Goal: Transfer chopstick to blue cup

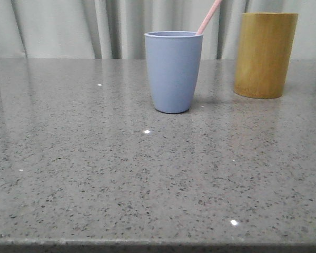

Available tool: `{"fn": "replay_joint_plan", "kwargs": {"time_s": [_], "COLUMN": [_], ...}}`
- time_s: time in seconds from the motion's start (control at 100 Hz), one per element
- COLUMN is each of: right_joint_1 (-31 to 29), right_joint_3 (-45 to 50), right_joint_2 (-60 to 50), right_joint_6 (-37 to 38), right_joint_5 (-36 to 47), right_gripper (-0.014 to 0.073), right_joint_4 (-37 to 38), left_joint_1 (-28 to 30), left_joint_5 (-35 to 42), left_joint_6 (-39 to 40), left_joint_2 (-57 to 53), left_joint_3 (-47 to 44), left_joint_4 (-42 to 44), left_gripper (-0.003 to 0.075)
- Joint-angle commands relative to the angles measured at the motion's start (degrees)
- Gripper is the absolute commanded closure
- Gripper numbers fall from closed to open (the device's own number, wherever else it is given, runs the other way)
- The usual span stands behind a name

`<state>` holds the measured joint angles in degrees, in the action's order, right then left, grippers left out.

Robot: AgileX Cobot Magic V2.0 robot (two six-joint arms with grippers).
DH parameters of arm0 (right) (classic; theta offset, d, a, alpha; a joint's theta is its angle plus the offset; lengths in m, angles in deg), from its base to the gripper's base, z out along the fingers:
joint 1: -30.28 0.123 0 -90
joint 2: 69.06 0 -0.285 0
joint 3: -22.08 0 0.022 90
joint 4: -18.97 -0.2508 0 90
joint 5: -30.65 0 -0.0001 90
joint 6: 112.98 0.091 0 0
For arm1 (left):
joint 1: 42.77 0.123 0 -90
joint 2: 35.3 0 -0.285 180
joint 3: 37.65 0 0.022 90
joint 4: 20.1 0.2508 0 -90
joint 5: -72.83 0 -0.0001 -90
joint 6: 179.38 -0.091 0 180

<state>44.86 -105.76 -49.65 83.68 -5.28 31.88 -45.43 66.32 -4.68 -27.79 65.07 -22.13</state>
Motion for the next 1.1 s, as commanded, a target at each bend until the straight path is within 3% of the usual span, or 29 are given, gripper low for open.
{"fn": "replay_joint_plan", "kwargs": {"time_s": [0.0, 0.39, 0.87, 1.09], "right_joint_1": [-2.6, -13.0, -13.2, -13.2], "right_joint_3": [1.8, 12.3, 26.8, 26.7], "right_joint_2": [-2.2, -13.3, -13.4, -13.4], "right_joint_6": [-0.8, -9.8, -9.7, -9.7], "right_joint_5": [7.2, 14.1, 35.9, 35.3], "right_gripper": [0.0661, 0.0661, 0.0661, 0.0661], "right_joint_4": [-0.8, -6.6, -7.1, -7.1], "left_joint_1": [0.0, 0.0, 0.0, 0.0], "left_joint_5": [4.9, 4.9, 4.9, 4.9], "left_joint_6": [0.2, 0.2, 0.2, 0.2], "left_joint_2": [-1.9, -1.9, -1.9, -1.9], "left_joint_3": [-0.6, -0.6, -0.6, -0.6], "left_joint_4": [0.1, 0.1, 0.1, 0.1], "left_gripper": [0.0739, 0.0739, 0.0739, 0.0739]}}
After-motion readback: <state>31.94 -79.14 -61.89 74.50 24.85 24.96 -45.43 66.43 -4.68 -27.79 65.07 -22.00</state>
